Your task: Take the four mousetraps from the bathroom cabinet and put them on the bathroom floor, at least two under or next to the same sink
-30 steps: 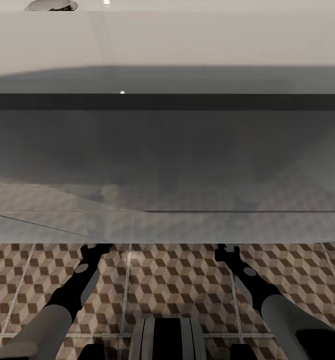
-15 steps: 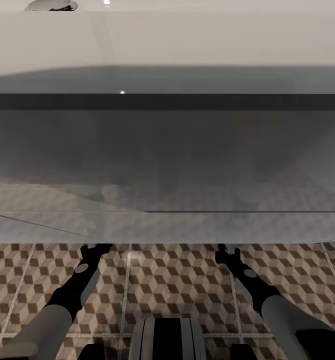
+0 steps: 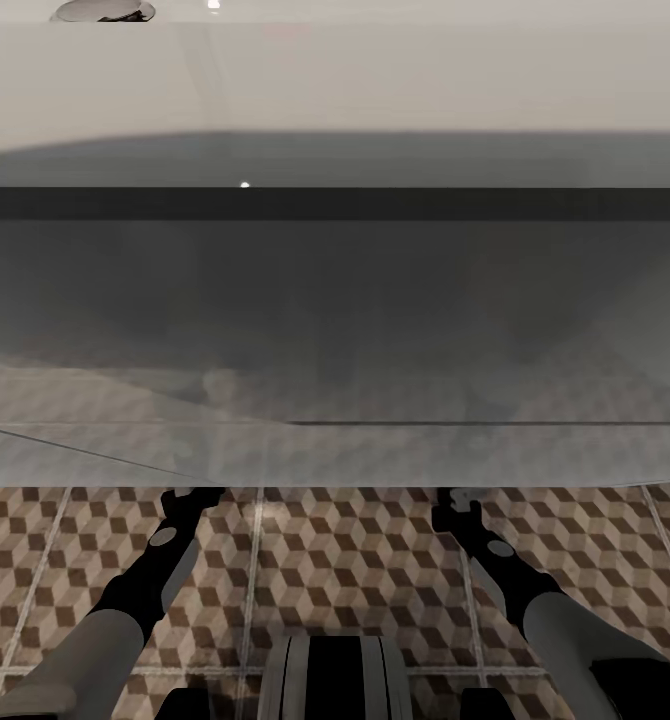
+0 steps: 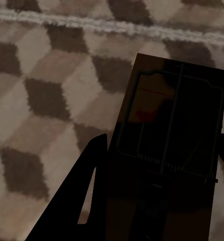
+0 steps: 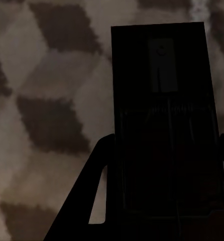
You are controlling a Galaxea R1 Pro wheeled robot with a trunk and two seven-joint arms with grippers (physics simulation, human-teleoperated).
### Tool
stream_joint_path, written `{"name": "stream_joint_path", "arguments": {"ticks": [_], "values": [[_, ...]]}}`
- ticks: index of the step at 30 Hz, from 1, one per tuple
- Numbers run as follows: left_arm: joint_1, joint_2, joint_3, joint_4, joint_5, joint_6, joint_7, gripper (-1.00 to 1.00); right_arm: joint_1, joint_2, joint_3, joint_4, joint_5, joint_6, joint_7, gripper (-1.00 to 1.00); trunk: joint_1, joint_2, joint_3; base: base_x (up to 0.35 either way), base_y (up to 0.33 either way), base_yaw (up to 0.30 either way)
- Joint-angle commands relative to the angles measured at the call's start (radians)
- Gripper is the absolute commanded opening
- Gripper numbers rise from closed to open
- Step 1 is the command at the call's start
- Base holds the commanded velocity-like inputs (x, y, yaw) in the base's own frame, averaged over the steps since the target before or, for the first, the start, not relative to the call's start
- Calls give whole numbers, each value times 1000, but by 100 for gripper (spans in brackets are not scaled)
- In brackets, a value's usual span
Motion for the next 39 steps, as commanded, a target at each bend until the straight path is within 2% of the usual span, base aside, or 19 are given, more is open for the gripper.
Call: {"name": "stream_joint_path", "arguments": {"ticks": [1,39], "values": [[0,0,-2,1,8,-4,1,-100,0,-1,6,1,-5,-3,2,-100,0,0,0,0,0,0],[0,0,-3,5,8,-2,1,-100,-1,-1,6,-1,-1,-3,2,-100,0,0,0,0,0,0]]}}
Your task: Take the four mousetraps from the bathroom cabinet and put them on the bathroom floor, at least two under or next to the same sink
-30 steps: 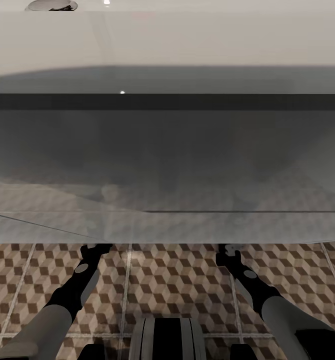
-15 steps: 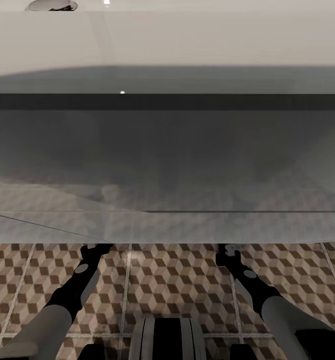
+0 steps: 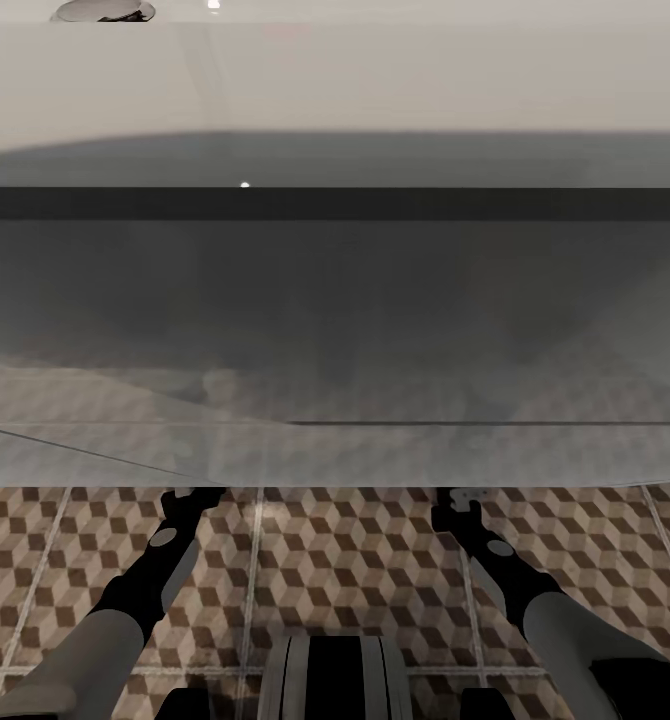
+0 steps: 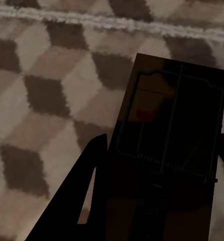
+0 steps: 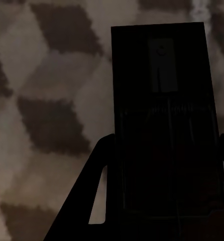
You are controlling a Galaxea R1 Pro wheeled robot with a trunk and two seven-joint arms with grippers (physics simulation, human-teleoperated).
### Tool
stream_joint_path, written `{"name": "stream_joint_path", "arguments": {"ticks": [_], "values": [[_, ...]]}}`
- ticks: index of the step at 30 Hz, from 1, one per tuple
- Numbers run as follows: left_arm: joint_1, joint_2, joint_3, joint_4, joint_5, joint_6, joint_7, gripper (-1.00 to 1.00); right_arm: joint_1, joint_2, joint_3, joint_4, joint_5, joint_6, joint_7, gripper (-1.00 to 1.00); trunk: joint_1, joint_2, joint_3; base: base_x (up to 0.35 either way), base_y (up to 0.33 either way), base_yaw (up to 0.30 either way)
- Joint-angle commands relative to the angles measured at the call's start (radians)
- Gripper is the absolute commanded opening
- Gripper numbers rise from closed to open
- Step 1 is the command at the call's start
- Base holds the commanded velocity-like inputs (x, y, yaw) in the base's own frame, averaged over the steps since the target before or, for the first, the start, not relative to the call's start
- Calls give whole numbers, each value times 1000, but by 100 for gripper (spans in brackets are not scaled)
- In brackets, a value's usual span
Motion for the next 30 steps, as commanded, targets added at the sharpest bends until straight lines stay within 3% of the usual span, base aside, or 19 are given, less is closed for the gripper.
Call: {"name": "stream_joint_path", "arguments": {"ticks": [1,30], "values": [[0,0,-2,1,8,-4,1,-100,0,-1,6,1,-4,-3,2,-100,0,0,0,0,0,0],[0,-1,-1,1,8,-4,1,-100,-1,-1,3,-48,-4,-17,0,-100,0,0,0,0,0,0]]}}
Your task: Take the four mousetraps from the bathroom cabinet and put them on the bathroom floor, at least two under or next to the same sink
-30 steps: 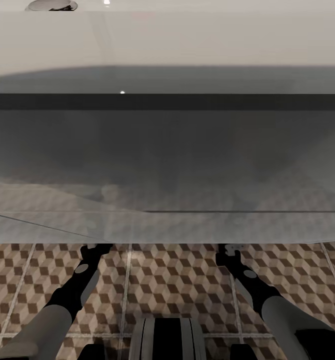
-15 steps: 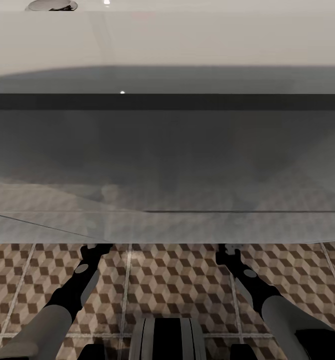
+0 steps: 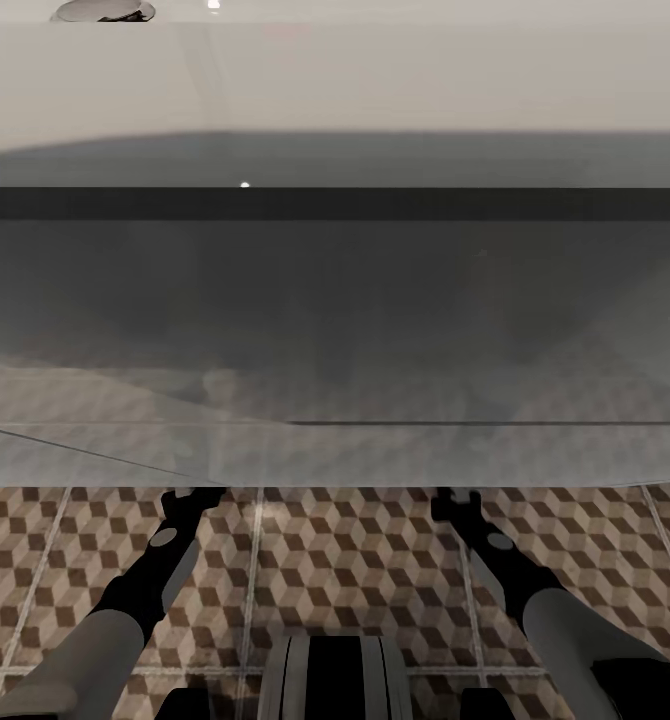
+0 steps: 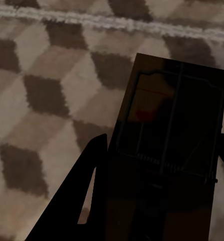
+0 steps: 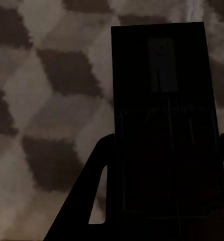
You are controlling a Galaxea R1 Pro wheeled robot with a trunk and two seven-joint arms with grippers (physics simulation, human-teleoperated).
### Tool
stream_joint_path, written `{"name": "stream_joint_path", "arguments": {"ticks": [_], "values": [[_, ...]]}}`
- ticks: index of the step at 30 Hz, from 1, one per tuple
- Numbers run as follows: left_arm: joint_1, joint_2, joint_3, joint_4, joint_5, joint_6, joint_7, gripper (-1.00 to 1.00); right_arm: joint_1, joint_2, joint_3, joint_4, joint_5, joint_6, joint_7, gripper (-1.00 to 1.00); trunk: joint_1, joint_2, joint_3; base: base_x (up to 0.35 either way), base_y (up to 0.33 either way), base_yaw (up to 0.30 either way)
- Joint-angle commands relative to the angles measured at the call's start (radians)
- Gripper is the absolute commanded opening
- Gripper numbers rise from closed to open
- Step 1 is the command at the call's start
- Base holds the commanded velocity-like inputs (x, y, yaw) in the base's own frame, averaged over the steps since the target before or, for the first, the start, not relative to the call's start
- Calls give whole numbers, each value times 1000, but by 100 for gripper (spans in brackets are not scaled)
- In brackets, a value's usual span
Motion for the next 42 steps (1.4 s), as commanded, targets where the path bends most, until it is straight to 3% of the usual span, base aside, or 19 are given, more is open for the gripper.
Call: {"name": "stream_joint_path", "arguments": {"ticks": [1,42], "values": [[0,0,-2,0,8,-4,1,-100,0,-1,6,-2,-5,-4,1,-100,0,0,0,0,0,0],[0,-1,-4,0,8,-4,1,-100,0,3,5,-12,-11,-25,6,-100,0,0,0,0,0,0]]}}
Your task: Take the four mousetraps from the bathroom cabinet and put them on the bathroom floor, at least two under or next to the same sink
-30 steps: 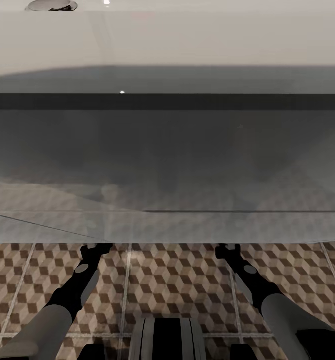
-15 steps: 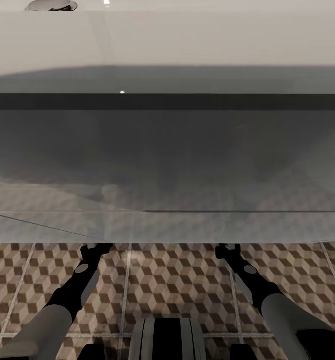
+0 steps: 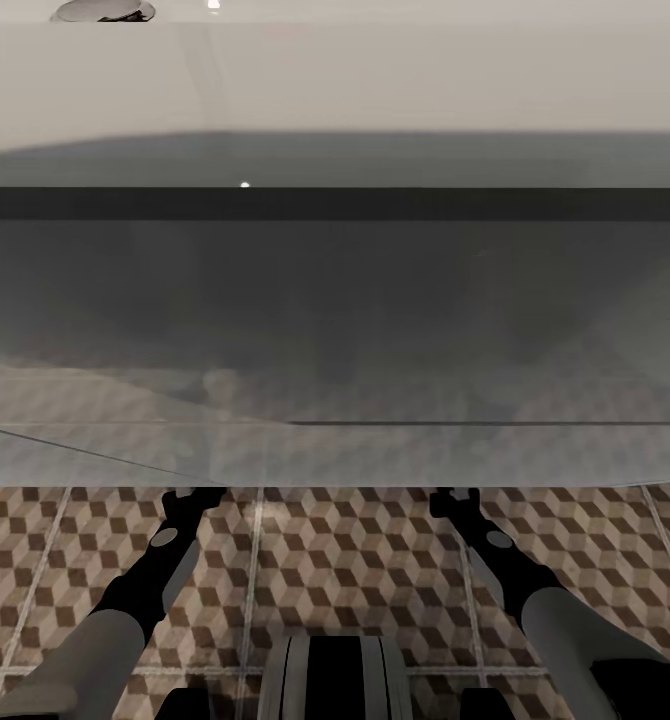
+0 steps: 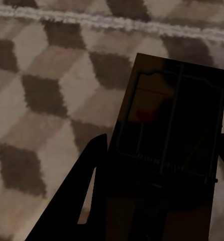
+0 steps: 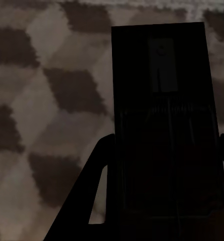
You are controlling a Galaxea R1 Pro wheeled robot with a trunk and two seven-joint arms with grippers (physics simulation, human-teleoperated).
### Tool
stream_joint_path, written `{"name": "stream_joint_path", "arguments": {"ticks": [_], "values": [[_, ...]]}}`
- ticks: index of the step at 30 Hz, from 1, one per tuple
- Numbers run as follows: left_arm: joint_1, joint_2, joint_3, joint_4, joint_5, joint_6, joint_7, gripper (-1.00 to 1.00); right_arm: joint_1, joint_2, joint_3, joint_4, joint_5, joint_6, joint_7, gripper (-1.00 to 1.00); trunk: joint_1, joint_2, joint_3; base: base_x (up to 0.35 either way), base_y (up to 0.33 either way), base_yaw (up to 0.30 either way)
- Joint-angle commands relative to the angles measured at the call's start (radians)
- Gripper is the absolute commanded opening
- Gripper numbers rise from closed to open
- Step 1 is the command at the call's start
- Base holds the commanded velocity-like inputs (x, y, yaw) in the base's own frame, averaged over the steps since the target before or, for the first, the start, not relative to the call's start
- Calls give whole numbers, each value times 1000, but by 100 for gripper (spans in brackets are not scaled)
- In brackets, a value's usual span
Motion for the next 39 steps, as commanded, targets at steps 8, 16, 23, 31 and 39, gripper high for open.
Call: {"name": "stream_joint_path", "arguments": {"ticks": [8,16,23,31,39], "values": [[0,-8,-3,0,8,-4,1,-100,-1,0,6,-3,-5,-4,2,-100,0,0,0,0,0,0],[0,-19,-2,0,5,-4,1,-100,-1,0,6,-13,-5,-4,2,-100,0,0,0,0,0,0],[0,-19,0,1,5,-5,1,-100,-1,0,6,-13,-5,-4,2,-100,0,0,0,0,0,0],[0,-17,1,19,5,-7,1,-100,-1,0,6,-13,-5,-4,2,-100,0,0,0,0,0,0],[0,-14,2,62,4,-9,1,-100,0,0,6,-13,-5,-5,2,-100,0,0,0,0,0,0]]}}
